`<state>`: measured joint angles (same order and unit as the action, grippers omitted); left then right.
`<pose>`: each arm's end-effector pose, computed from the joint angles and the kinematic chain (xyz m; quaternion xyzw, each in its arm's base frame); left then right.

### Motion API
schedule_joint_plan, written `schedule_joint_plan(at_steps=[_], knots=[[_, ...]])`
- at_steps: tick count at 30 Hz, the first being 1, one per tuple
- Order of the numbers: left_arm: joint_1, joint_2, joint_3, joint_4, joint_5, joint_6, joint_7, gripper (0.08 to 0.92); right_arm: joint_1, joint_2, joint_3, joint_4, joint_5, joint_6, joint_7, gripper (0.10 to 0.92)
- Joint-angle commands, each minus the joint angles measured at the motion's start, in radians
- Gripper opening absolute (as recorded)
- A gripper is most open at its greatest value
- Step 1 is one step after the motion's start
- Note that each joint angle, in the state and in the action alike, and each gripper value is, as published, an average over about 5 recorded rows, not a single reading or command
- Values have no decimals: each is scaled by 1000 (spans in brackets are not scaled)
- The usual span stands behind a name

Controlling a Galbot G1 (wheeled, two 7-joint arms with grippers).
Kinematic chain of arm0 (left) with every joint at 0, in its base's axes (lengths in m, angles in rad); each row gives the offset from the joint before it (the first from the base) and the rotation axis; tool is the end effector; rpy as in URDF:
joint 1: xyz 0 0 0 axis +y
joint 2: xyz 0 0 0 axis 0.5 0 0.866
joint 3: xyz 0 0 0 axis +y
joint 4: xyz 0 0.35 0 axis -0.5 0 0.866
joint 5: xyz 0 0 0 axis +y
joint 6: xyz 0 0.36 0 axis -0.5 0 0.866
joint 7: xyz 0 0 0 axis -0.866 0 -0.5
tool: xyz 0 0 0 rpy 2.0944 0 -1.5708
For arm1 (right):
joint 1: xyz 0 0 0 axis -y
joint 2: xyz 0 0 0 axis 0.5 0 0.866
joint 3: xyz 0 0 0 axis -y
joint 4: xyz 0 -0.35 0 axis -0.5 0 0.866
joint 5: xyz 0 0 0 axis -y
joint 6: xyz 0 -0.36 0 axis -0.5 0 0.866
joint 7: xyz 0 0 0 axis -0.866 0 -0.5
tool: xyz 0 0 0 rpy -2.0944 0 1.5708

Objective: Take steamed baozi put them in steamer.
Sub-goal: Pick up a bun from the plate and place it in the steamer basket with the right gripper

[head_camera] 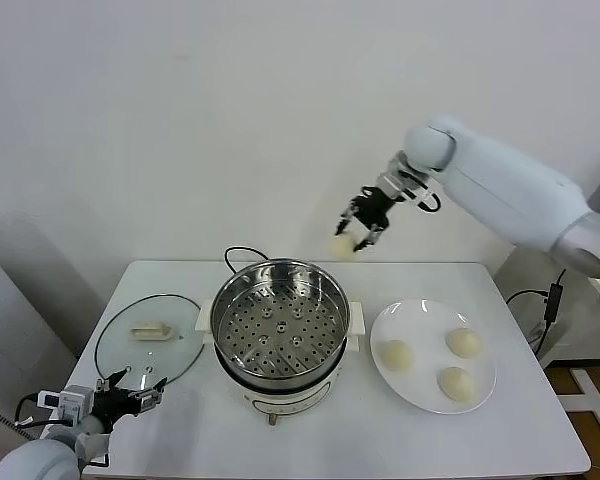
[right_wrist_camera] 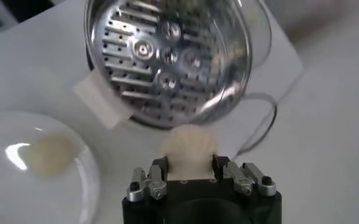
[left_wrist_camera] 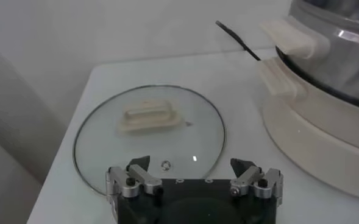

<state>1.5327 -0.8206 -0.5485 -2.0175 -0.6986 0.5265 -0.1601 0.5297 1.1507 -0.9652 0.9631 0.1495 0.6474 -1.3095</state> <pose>0.2232 0.1385 -0.2724 -0.0617 -0.9448 -0.0562 0.3168 0.6272 0.0424 0.0280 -0.6857 0.2906 -0.6670 0.0238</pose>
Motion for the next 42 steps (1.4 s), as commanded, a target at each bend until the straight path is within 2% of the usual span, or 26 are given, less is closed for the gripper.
schedule_joint_plan(at_steps=[1, 13, 22, 36, 39, 42], knots=[[0, 5, 2, 3, 2, -1, 1, 823, -1, 143, 18, -14, -92, 225, -26, 477], [-1, 8, 5, 7, 2, -3, 2, 823, -138, 165, 84, 51, -390, 225, -9, 475], [-3, 4, 10, 7, 3, -2, 2, 823, -197, 157, 91, 124, -493, 225, 33, 475], [-6, 5, 11, 6, 5, -3, 3, 823, -260, 177, 113, 113, -583, 225, 56, 478], [-6, 5, 12, 5, 5, -3, 3, 823, -270, 183, 121, 104, -605, 225, 64, 500], [-5, 4, 11, 4, 5, -3, 4, 823, -278, 186, 128, 99, -625, 225, 74, 562]])
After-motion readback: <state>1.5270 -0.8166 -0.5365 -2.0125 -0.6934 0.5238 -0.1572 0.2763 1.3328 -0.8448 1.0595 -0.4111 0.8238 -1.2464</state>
